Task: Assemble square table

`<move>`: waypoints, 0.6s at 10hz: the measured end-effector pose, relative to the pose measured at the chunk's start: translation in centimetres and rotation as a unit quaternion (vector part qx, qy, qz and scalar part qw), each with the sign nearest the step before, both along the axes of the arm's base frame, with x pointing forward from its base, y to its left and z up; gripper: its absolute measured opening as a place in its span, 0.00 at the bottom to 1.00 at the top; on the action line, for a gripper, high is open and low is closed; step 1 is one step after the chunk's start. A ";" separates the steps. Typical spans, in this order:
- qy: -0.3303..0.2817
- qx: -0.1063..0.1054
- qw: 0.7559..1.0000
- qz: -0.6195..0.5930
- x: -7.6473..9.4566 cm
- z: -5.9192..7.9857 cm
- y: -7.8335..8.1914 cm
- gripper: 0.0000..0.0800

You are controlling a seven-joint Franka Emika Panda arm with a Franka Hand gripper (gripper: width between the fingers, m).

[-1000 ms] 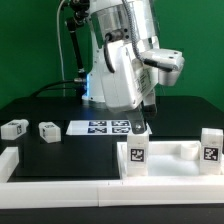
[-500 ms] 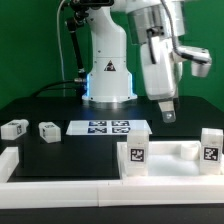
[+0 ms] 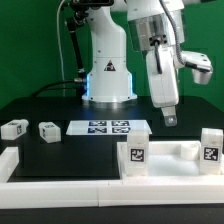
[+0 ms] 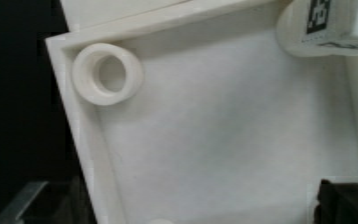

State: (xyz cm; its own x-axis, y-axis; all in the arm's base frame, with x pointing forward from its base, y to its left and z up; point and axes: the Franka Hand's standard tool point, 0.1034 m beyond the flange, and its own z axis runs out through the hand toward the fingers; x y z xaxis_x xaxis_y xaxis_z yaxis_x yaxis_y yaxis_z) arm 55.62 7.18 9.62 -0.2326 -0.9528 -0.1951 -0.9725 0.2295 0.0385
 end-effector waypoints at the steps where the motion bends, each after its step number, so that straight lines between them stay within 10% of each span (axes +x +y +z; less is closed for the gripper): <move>1: -0.001 -0.001 1.000 0.009 -0.1 -0.1 -0.1 0.81; 6: 0.000 -0.021 0.993 0.116 -1.0 -0.8 0.0 0.81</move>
Offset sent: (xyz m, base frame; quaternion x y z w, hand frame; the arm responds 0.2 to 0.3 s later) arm -0.0126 -0.0139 -0.0018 -0.0436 0.0657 -0.1576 0.9843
